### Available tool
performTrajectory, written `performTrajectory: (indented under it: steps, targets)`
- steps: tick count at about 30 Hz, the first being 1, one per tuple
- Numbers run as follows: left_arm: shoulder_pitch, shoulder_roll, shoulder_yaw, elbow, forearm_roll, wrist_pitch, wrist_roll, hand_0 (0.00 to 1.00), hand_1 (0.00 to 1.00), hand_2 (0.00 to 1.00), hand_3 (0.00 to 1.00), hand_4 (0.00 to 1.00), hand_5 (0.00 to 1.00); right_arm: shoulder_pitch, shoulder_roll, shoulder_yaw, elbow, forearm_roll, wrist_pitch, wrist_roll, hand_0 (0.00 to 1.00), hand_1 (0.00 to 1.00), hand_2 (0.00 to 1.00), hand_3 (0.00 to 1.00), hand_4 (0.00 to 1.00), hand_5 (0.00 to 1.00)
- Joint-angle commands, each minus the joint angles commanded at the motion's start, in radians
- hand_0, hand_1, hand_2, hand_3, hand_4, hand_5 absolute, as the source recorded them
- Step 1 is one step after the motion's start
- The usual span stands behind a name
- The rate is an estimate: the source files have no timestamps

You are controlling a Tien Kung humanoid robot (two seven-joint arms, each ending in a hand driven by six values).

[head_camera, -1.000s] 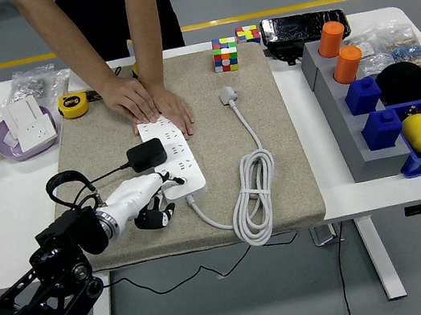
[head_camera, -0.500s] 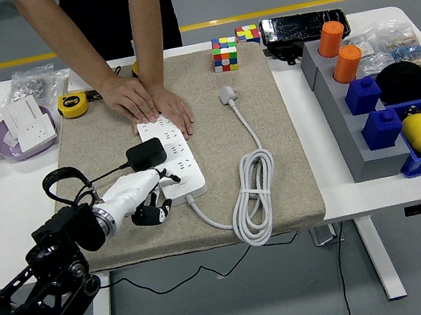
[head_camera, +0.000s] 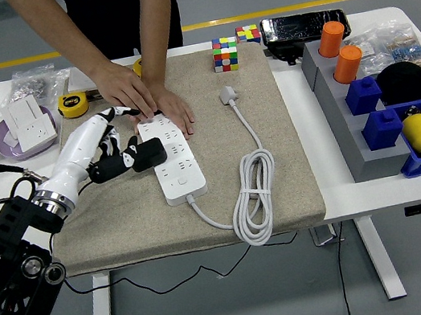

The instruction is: Pick up the plug,place it near the board,insert it into the board,press the button

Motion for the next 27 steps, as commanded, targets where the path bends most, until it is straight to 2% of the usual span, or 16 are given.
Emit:
performTrajectory:
  steps: [1,6,7,12,13,15,18,19,24,25,27]
  targets:
    - [0.012,-0.008,-0.025,0.0,-0.042,0.017,-0.021,0.317,0.268,0.305,0.536,0.862,0.173,0.0,0.001,0.0,0.0,0.001,0.0,0.0,0.859,0.765,0.751,0.784,0.998,0.892]
    - [0.052,-0.029,-0.109,0.012,-0.238,0.043,-0.078,0.317,0.268,0.305,0.536,0.862,0.173,0.001,0.002,0.0,0.0,0.004,-0.001,0.002,0.859,0.765,0.751,0.784,0.998,0.892]
    - [0.058,-0.033,-0.119,0.013,-0.272,0.045,-0.085,0.599,0.707,0.658,0.597,0.998,0.515,0.001,0.003,-0.001,0.0,0.004,-0.001,0.002,0.859,0.765,0.75,0.784,0.998,0.891]
    - [0.094,-0.069,-0.19,0.02,-0.474,0.054,-0.132,0.599,0.707,0.658,0.597,0.998,0.515,-0.002,0.004,-0.001,0.0,0.003,0.0,0.001,0.859,0.765,0.75,0.784,0.998,0.891]
    - [0.098,-0.074,-0.202,0.02,-0.508,0.054,-0.137,0.807,0.875,0.835,0.803,0.998,0.682,-0.002,0.004,-0.001,0.0,0.003,0.0,0.001,0.859,0.765,0.75,0.783,0.998,0.891]
    - [0.107,-0.08,-0.226,0.022,-0.555,0.05,-0.142,0.807,0.875,0.835,0.803,0.998,0.682,-0.003,0.004,-0.002,0.0,0.002,0.0,0.001,0.859,0.765,0.75,0.783,0.998,0.891]
    - [0.115,-0.08,-0.244,0.027,-0.585,0.041,-0.142,0.807,0.875,0.835,0.803,0.998,0.682,-0.004,0.003,-0.002,0.0,0.002,0.0,0.001,0.859,0.765,0.75,0.783,0.998,0.891]
    - [0.117,-0.079,-0.249,0.03,-0.591,0.039,-0.141,0.878,0.93,0.884,0.859,0.998,0.751,-0.004,0.003,-0.002,0.0,0.002,0.0,0.001,0.859,0.765,0.75,0.784,0.998,0.89]
    - [0.126,-0.082,-0.255,0.043,-0.621,0.026,-0.134,0.878,0.93,0.884,0.859,0.998,0.751,-0.004,0.003,-0.005,0.0,0.002,0.0,0.001,0.859,0.765,0.75,0.784,0.998,0.89]
    - [0.129,-0.084,-0.255,0.044,-0.623,0.025,-0.134,0.928,0.949,0.914,0.885,0.998,0.817,-0.003,0.003,-0.006,0.0,0.003,0.0,0.002,0.859,0.765,0.75,0.784,0.998,0.89]
    - [0.131,-0.085,-0.255,0.045,-0.627,0.025,-0.134,0.928,0.949,0.914,0.885,0.998,0.817,-0.002,0.004,-0.006,0.0,0.003,0.0,0.002,0.859,0.765,0.75,0.784,0.998,0.89]
